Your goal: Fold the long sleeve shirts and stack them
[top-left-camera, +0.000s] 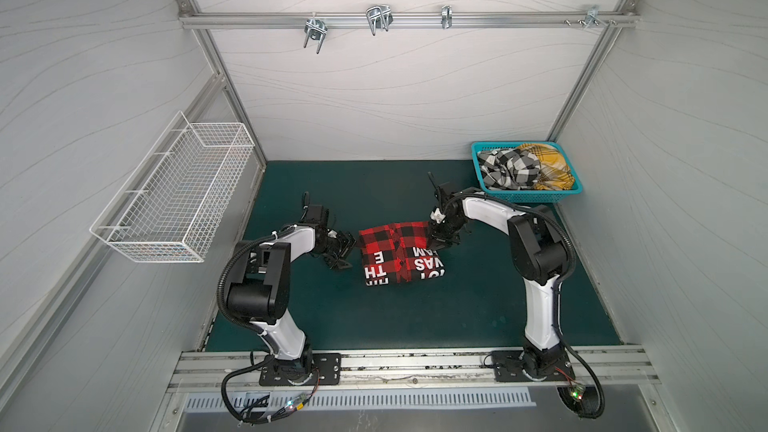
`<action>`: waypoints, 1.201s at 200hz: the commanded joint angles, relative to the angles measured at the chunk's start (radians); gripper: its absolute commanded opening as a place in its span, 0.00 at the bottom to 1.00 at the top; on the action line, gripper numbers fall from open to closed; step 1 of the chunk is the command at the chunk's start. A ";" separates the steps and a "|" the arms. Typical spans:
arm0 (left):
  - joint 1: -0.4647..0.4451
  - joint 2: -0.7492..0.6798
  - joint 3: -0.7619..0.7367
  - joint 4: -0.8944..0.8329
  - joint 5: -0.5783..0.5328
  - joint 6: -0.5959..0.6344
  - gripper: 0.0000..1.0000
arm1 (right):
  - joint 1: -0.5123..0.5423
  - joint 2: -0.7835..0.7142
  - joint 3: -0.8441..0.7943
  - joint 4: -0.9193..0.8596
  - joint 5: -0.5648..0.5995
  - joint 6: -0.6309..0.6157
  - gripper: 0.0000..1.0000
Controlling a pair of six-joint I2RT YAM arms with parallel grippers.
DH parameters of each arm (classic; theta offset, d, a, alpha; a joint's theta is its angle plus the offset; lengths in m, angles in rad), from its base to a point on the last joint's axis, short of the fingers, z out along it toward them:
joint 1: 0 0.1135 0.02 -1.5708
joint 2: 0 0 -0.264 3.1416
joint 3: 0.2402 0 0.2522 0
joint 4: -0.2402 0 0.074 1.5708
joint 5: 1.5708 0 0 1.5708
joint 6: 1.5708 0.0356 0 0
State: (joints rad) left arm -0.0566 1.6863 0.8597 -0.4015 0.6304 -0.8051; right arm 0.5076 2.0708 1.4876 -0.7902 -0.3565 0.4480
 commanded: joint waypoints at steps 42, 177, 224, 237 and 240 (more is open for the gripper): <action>-0.022 0.059 -0.125 0.079 -0.054 -0.001 0.78 | -0.002 0.016 -0.006 -0.004 -0.016 0.003 0.23; -0.023 -0.043 0.109 -0.169 -0.159 0.065 0.77 | 0.080 -0.116 -0.063 -0.025 -0.001 0.058 0.24; -0.025 -0.073 0.072 -0.160 -0.084 0.060 0.80 | 0.070 -0.200 0.017 -0.102 0.091 0.038 0.28; -0.025 -0.070 0.029 -0.104 -0.050 0.042 0.81 | 0.076 -0.209 0.020 -0.107 0.081 0.034 0.28; -0.025 -0.069 0.021 -0.093 -0.044 0.038 0.81 | 0.079 -0.211 0.019 -0.107 0.079 0.033 0.28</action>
State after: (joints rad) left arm -0.0814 1.6249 0.9352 -0.5243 0.5396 -0.7559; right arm 0.5808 1.9137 1.4811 -0.8394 -0.2993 0.4984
